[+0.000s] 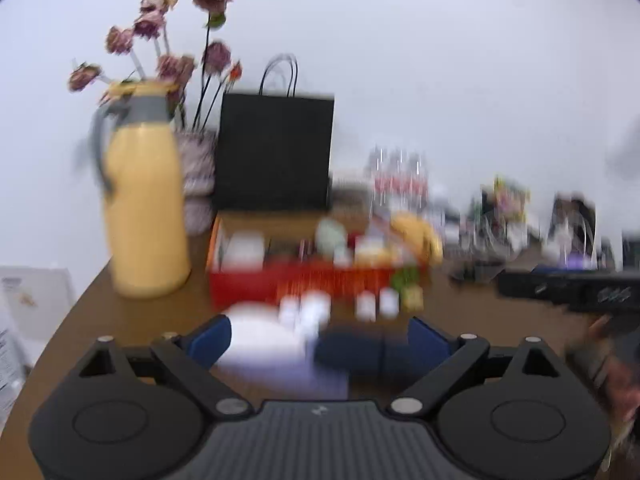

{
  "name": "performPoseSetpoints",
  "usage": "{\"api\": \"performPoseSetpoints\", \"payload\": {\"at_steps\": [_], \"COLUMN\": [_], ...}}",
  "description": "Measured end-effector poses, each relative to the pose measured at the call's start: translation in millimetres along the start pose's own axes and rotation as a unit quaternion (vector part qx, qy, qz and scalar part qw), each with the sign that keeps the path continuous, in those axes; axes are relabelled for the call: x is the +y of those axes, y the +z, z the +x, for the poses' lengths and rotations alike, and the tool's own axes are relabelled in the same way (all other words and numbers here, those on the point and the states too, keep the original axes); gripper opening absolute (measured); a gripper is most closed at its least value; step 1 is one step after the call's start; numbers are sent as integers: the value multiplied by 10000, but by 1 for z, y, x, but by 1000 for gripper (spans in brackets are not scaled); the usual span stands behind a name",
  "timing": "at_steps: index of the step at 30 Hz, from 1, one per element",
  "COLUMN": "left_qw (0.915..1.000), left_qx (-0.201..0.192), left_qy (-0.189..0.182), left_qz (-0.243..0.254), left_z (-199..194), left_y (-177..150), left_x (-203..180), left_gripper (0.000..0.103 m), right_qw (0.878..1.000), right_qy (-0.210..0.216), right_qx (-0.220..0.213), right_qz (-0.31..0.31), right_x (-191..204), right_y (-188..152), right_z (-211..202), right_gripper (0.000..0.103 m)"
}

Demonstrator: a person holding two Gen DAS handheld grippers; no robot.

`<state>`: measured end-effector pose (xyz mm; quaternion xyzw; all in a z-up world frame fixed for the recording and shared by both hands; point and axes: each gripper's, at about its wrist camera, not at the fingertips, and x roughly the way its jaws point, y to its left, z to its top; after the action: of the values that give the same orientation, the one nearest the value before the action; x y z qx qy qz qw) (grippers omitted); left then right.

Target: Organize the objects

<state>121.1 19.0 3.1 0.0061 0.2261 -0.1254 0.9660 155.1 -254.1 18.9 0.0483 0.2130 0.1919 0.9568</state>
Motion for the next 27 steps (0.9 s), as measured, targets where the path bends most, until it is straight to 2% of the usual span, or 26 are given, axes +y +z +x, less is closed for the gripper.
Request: {"api": "performPoseSetpoints", "payload": {"at_steps": [2, 4, 6, 9, 11, 14, 15, 16, 19, 20, 21, 24, 27], "left_qw": [9994, 9974, 9969, 9975, 9971, 9951, 9940, 9933, 9944, 9943, 9943, 9947, 9955], "left_qx": [350, 695, 744, 663, 720, 906, 988, 1058, 984, 969, 930, 869, 794], "left_qy": [-1, 155, 234, 248, 249, 386, 463, 458, 393, 440, 517, 556, 505], "left_qz": [14, -126, -76, -70, -17, 121, 88, 41, -38, -17, 23, -24, -117], "left_z": [-24, -37, -45, -30, -5, 31, 41, 49, 57, 60, 63, 73, 84], "left_y": [-28, -47, -57, -58, -60, -68, -70, -72, -74, -73, -72, -65, -55], "left_x": [-1, 0, -1, -5, -12, -20, -21, -21, -18, -17, -15, -2, 13], "left_gripper": [95, 95, 95, 93, 89, 73, 67, 64, 63, 57, 43, 38, 36], "right_qw": [9994, 9973, 9957, 9951, 9936, 9897, 9891, 9889, 9850, 9842, 9843, 9893, 9926], "right_qy": [38, 63, -28, -103, -338, -636, -624, -576, -546, -531, -479, -133, 190], "right_qx": [294, 685, 870, 808, 762, 748, 755, 753, 799, 782, 787, 667, 871], "right_qz": [-157, -262, -304, -555, -766, -1045, -1097, -1146, -1431, -1494, -1505, -1289, -827], "right_x": [3, 4, 7, 19, 25, 30, 31, 32, 35, 36, 37, 36, 32], "right_y": [-30, -50, -61, -67, -70, -70, -69, -67, -61, -57, -51, -25, -4], "right_z": [-34, -61, -78, -80, -62, -26, -16, -4, 33, 44, 55, 95, 148], "right_gripper": [103, 103, 103, 103, 103, 101, 101, 101, 101, 101, 101, 98, 71]}}
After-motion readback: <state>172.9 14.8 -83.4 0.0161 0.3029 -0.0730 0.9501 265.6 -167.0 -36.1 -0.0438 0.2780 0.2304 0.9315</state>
